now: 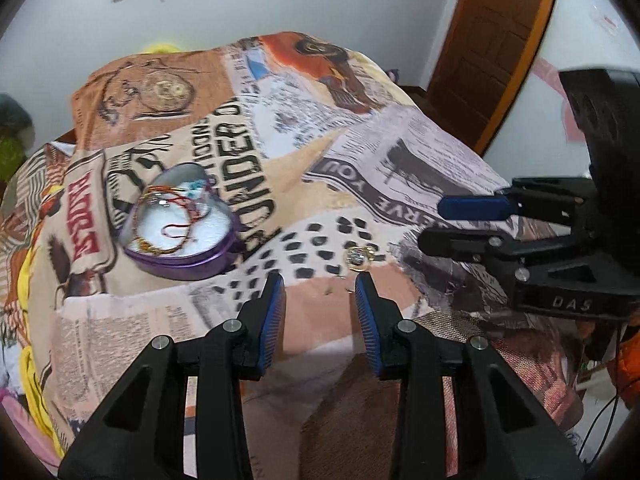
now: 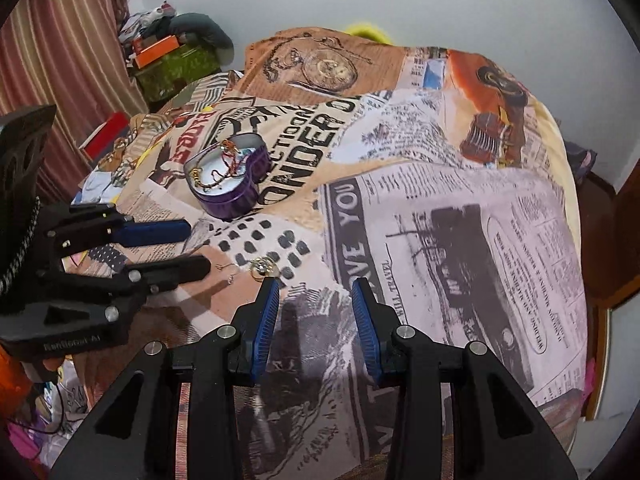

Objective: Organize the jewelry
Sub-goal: 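Move both tools to the small gold pieces beside the tin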

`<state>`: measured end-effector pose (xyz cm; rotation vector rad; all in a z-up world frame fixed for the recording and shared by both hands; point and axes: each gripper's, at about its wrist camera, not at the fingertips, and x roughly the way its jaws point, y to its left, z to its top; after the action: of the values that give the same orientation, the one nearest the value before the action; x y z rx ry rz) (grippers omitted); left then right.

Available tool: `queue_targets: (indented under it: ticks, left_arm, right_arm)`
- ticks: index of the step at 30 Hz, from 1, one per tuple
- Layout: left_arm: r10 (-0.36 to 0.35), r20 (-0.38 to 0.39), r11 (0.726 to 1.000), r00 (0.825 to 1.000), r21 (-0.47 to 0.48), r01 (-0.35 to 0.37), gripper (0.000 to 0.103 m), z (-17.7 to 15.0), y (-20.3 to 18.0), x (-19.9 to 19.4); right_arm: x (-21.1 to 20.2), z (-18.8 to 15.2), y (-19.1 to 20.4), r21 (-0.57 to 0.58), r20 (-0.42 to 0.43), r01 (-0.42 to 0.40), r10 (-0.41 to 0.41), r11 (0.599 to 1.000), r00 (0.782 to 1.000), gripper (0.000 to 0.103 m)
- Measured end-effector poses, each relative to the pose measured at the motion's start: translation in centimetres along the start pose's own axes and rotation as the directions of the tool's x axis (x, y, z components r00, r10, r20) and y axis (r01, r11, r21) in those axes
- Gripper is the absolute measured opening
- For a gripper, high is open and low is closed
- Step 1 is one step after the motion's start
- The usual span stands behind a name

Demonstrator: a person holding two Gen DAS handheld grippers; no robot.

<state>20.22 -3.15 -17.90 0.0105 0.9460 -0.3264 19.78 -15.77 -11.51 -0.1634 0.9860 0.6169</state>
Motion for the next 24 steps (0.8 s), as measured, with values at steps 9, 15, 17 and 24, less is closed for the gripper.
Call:
queue_targets:
  ticks: [9,15,17,24]
  left_arm:
    - [-0.004,-0.031,0.999,1.0,0.042,0.005,0.024,-0.2,-1.3,2.2]
    - [-0.007,-0.032,1.0,0.999,0.024,0.008,0.012,-0.2,-1.0,2.6]
    - [0.001,-0.027,0.999,1.0,0.033,0.0,0.012,-0.2,-1.1,2.4]
    - [-0.023,0.013,1.0,1.0,-0.015,0.023,0.0,0.2,-0.4,1.0]
  right_arm:
    - [0.3,-0.2,-0.8,0.029,-0.002,-0.021,0.021,0.999,1.0,0.034]
    - [0.4,-0.2,-0.4,0.02,0.001,-0.026,0.026,0.999,1.0,0.034]
    - [0.4,-0.3,-0.3,0.019,0.0,-0.03,0.03,0.999,1.0,0.034]
    - [0.6,0.0,0.4,-0.005,-0.009,-0.049,0.049,0.999,0.999,0.034]
